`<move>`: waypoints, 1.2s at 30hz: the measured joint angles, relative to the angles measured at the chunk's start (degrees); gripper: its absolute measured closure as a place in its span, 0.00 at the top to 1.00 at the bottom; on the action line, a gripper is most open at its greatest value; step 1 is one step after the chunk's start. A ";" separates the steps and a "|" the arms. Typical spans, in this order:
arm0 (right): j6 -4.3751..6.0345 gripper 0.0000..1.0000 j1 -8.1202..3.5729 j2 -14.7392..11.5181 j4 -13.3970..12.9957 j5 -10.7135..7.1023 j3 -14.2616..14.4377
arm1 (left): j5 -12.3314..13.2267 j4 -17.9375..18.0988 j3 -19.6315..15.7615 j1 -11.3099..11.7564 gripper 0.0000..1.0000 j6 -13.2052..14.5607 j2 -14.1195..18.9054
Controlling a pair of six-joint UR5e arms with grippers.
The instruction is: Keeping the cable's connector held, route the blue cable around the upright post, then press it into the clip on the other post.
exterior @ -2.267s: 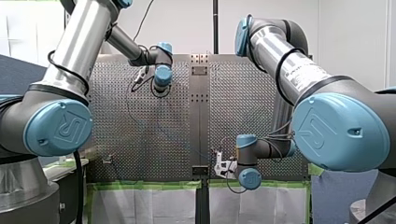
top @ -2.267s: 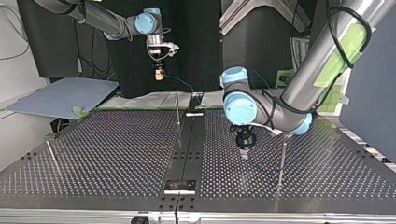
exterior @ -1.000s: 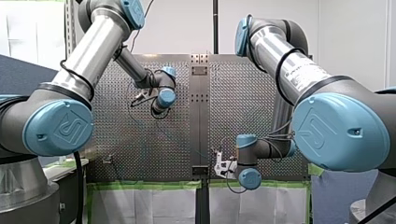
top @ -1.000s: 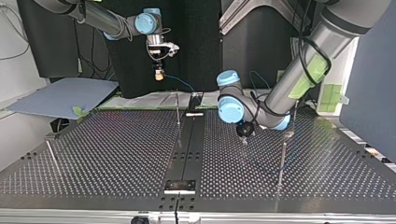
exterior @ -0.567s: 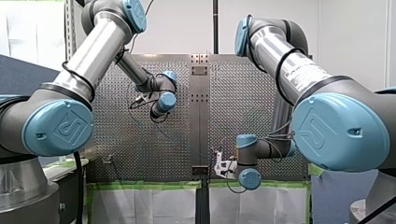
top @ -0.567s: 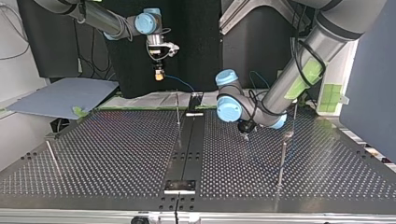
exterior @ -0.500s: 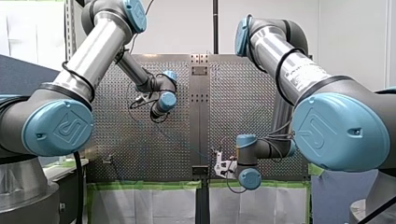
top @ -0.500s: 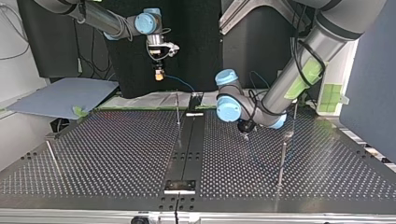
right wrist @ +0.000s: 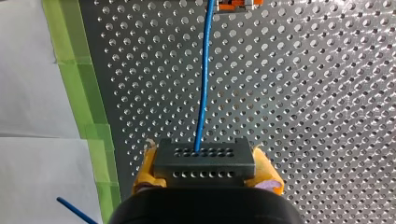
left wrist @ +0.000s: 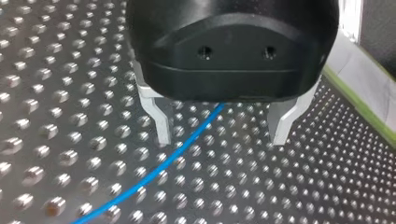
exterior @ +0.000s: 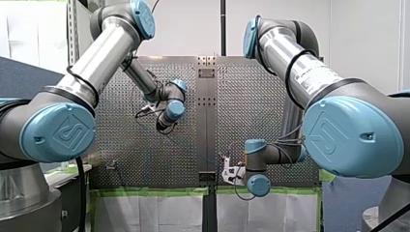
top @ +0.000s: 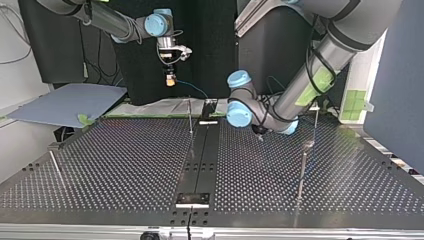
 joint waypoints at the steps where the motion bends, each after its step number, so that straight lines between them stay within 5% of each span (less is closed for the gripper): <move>1: -0.02 0.00 0.00 0.01 -0.01 0.00 -0.01 | -0.03 0.02 0.00 -0.05 1.00 -0.11 -0.26; 14: -0.06 0.00 0.00 -0.01 -0.05 0.00 -0.03 | 1.73 0.79 0.00 -0.75 1.00 -4.78 -2.36; 36: -0.06 0.00 0.01 -0.01 -0.33 -0.26 -0.03 | 12.63 3.82 0.00 -2.01 1.00 -16.27 -8.46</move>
